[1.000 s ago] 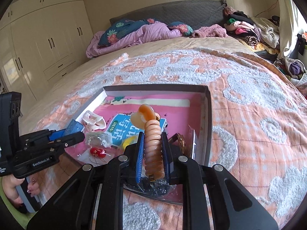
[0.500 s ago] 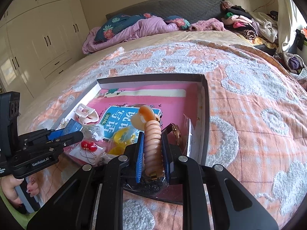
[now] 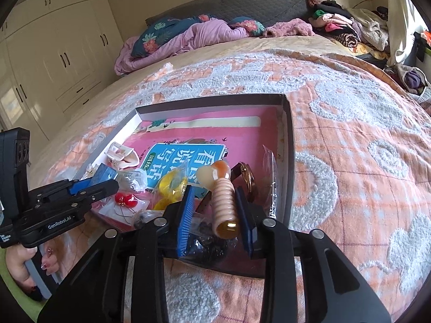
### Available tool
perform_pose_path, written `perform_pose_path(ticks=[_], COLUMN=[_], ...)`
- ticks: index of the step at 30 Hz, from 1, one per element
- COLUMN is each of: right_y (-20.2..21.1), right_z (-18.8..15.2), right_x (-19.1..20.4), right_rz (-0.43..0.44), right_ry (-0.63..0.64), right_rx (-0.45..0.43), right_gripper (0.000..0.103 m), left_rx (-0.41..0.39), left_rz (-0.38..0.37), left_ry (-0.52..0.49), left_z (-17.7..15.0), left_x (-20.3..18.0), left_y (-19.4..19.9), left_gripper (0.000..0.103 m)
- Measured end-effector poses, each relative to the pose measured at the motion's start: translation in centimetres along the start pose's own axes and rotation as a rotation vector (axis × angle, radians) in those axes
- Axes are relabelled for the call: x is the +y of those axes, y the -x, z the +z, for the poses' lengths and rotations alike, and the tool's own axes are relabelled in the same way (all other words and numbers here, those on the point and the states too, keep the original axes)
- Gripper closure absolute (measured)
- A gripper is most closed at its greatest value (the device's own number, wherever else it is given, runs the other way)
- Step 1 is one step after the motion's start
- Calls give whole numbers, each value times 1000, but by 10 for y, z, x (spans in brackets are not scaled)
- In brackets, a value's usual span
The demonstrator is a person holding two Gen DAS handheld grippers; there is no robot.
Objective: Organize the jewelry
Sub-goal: 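Carry both items into the box and open the right tool to drop the hair tie, then open the left tool to release the blue case in the box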
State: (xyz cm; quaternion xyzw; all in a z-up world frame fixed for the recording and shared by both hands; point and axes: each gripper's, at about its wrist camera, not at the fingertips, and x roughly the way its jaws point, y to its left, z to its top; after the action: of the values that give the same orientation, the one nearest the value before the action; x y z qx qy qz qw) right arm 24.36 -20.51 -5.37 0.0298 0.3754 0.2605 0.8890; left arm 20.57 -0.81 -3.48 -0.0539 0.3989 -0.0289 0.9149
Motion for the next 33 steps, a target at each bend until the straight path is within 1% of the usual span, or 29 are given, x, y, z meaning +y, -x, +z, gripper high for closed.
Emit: perform_pose_path(ticks=[3,5,7,9,11,14,19,20,22,27,29,31,33], right_y=[5,9,13,17,21,28,37,38,41,48,51,55,59], right_z=[-1,-2,-2,-3,-3,-3,-3,-3,-4,-5,-5,-6,-6], right_x=[0,1,2,3,4,5,6,6,6,6,8,10,12], right_rz=[2,-2,-1,-10,-20,-33,-39,-40,-40,-39,-39,-38,-35], right_ry=[-6,-10,-11,-12,-14,-17,-19,-20,-20,-23,-22,-21,-20], right_rx=[-10,-22,-30,-38,-50,-69,-88,-90,-92,-98,-102,-108,-112], right_gripper=[61,49,45,37,24,13,10,10,10,10,9,9,8], left_rx=[0,1,1,2,1,2,-1,-3,-5,-9,-14,-19,-23], left_rz=[1,-2,-3,-1,-2,0,5,7,13,19,22,22,23], left_ry=[1,1,2,2,3,3,5,6,8,14,14,14,15], left_z=[1,0,1,0,0,1,2,2,3,6,6,7,8], left_x=[0,0,1,1,1,1,2,3,5,5,4,2,1], left_y=[0,0,0,0,0,0,2,3,6,14,18,24,29], left_gripper=[79,79,78,79,79,78,78,72,66,64,55,54,49])
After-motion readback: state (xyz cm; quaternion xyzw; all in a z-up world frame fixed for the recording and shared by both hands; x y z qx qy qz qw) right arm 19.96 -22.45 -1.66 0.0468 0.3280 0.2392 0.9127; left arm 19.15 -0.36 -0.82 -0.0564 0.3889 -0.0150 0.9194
